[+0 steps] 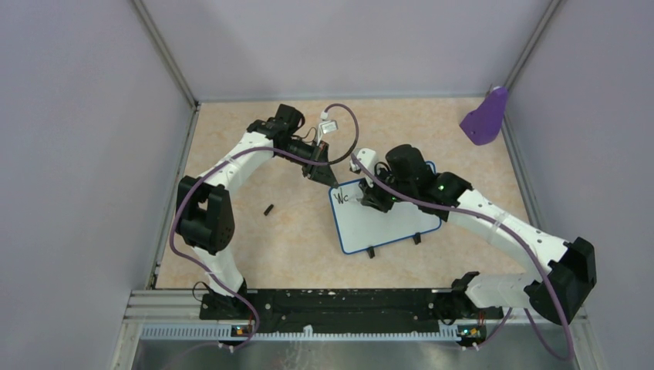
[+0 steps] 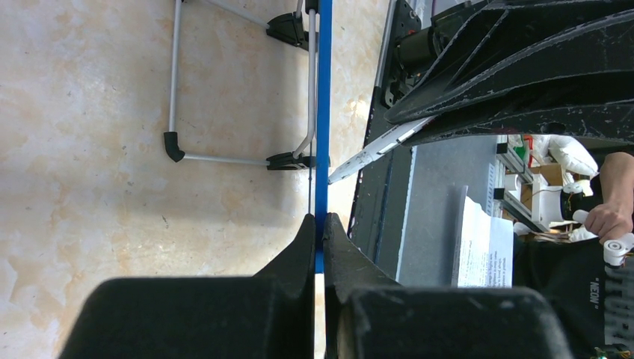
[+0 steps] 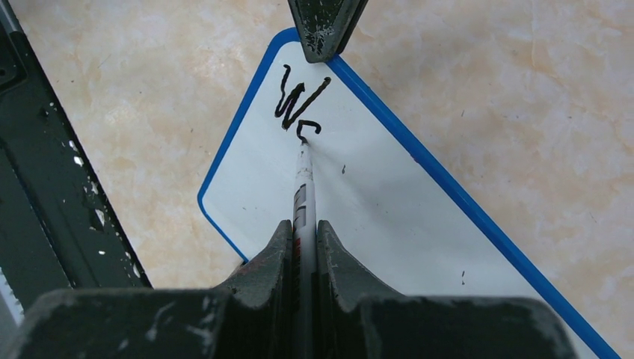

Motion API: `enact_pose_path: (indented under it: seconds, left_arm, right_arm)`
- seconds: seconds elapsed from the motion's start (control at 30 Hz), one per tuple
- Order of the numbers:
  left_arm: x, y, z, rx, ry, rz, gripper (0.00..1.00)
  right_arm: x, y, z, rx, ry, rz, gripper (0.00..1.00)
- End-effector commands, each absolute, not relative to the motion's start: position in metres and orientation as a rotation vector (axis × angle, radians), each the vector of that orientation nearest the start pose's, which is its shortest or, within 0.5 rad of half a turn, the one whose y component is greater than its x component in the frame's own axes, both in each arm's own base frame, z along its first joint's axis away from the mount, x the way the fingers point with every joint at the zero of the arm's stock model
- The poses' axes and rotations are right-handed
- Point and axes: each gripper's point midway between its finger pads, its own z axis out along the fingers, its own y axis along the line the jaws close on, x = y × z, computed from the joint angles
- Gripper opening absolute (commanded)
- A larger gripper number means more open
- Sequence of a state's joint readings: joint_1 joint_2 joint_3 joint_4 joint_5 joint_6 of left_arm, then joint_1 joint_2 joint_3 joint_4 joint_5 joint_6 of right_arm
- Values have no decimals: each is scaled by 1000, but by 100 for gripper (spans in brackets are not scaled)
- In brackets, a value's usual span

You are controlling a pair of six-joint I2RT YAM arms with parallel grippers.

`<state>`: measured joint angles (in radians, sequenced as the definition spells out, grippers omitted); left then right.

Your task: Write a sentence on the whiteboard

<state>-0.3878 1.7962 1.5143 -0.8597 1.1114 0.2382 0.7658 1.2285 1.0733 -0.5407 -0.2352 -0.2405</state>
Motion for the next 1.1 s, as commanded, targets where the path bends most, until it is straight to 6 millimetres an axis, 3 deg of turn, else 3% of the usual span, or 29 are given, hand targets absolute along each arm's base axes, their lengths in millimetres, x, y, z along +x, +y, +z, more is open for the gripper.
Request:
enact_pose_path:
  seconds: [0.0, 0.63, 1.07]
  left_arm:
    - [270, -283, 195, 1064, 2162, -1573, 0]
    - [270, -283, 194, 1063, 2165, -1575, 0]
    - [271, -284, 194, 1064, 2164, -1579, 0]
  right_arm:
    - [242, 256, 218, -1132, 1910, 479, 0]
    - [253, 260, 236, -1072, 1876, 487, 0]
    - [252, 259, 231, -1076, 1887, 487, 0]
